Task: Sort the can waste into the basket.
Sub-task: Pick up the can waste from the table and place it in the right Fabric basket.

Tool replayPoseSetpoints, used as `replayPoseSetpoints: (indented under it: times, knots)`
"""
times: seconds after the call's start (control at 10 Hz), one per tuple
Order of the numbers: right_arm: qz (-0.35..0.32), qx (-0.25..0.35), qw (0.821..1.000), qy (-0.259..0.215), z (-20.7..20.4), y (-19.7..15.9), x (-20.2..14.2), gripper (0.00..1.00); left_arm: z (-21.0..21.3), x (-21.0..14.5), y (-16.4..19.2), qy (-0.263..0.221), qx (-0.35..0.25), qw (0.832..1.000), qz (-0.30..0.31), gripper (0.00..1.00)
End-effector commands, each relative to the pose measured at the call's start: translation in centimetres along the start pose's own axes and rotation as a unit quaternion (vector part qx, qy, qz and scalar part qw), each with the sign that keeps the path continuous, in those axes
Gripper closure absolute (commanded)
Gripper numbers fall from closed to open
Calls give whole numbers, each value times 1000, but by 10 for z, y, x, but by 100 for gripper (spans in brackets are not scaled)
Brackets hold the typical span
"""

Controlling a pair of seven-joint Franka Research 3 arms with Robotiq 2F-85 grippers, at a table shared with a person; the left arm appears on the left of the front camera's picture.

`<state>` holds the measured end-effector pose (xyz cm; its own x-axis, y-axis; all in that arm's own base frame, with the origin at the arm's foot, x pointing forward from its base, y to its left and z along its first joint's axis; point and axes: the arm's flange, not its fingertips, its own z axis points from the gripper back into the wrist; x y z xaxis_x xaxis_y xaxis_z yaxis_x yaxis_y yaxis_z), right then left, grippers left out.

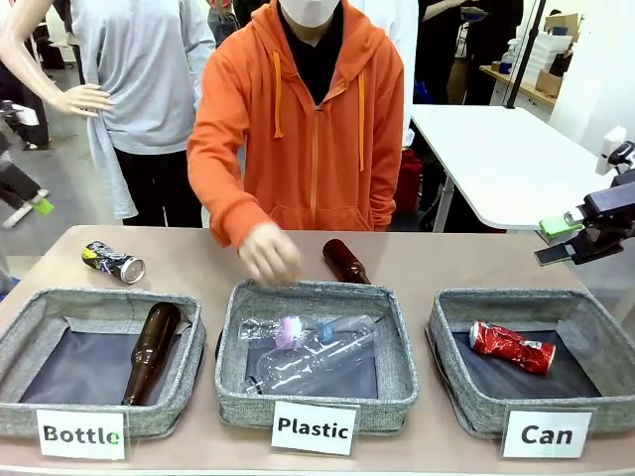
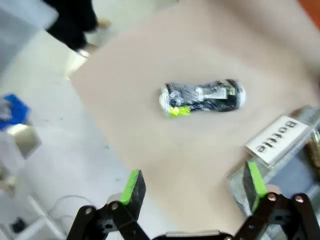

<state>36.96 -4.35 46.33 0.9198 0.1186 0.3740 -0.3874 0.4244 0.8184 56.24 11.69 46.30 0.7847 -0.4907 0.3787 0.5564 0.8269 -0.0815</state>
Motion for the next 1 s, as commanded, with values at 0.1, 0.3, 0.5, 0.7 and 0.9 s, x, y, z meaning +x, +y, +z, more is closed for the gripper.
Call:
replayPoseSetpoints:
  times: [0.1,0.3,0.5,0.7,0.9]
  knots:
    - [10,2,1000,2,2,0,2,1,-52,35,-36,72,36,974,-213,0]
    - [10,2,1000,2,2,0,2,1,-49,44,-44,116,-27,924,-363,0]
    - [10,2,1000,2,2,0,2,1,-52,51,-54,195,-104,823,-524,0]
    - [10,2,1000,2,2,0,2,1,-52,48,-74,180,-128,723,-654,0]
    - [10,2,1000,2,2,0,2,1,-50,49,-88,123,-145,735,-651,0]
